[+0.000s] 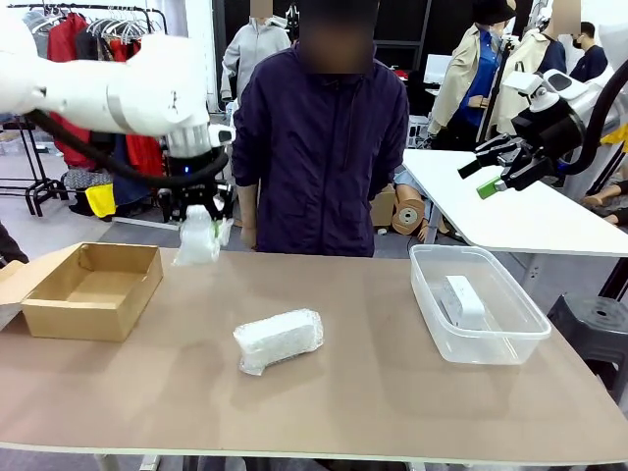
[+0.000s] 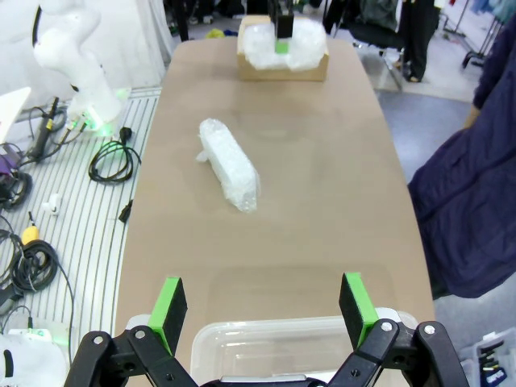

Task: Separate and place wrapped and unwrapped clocks.
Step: Pick up the Digital clock indicated by the person.

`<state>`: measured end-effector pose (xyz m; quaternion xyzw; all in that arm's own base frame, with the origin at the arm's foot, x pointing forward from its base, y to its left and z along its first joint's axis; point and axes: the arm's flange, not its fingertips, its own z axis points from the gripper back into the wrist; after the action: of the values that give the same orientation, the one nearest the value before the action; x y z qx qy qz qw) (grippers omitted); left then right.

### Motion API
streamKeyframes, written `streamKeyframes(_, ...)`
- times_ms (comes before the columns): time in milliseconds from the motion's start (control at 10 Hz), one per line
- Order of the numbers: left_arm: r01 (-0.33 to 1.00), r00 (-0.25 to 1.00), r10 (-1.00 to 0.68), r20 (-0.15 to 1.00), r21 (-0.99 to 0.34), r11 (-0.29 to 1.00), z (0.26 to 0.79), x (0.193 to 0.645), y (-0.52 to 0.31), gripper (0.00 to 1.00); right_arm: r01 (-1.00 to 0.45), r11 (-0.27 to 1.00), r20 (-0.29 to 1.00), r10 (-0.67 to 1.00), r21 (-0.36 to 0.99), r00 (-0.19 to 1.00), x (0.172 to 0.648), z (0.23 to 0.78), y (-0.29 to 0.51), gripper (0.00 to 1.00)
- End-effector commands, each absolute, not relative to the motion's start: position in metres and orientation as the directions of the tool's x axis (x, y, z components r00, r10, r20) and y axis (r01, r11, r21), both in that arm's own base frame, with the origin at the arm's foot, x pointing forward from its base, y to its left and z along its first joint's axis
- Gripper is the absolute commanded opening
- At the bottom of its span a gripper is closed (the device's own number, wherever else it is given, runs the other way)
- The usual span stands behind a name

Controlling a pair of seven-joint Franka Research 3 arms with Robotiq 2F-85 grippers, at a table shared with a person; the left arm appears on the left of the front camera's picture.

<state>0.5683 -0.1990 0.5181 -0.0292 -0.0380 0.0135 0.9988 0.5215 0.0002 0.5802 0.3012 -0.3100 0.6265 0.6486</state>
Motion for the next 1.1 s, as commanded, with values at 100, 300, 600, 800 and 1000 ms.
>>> streamKeyframes(100,-0.041,0.989,0.046,0.143,-0.035,0.999,0.569,0.562,-0.221,0.0,-1.0,0.026,0.776,0.631,-0.008,0.01,0.516,0.579,0.001,1.0)
streamKeyframes(300,0.056,0.981,-0.054,0.184,-0.005,0.998,0.598,0.543,-0.243,0.0,-1.0,0.026,0.776,0.631,-0.008,0.01,0.516,0.579,0.001,1.0)
streamKeyframes(600,0.059,0.971,-0.057,0.233,-0.003,0.998,0.609,0.536,-0.242,0.0,-1.0,0.026,0.776,0.631,-0.008,0.01,0.516,0.579,0.001,1.0)
streamKeyframes(800,0.072,0.979,-0.066,0.195,-0.024,0.997,0.607,0.536,-0.253,0.0,-1.0,0.026,0.776,0.631,-0.008,0.01,0.516,0.579,0.001,1.0)
streamKeyframes(1000,0.072,0.979,-0.066,0.195,-0.024,0.997,0.607,0.536,-0.253,0.0,-1.0,0.026,0.776,0.631,-0.008,0.01,0.516,0.579,0.001,1.0)
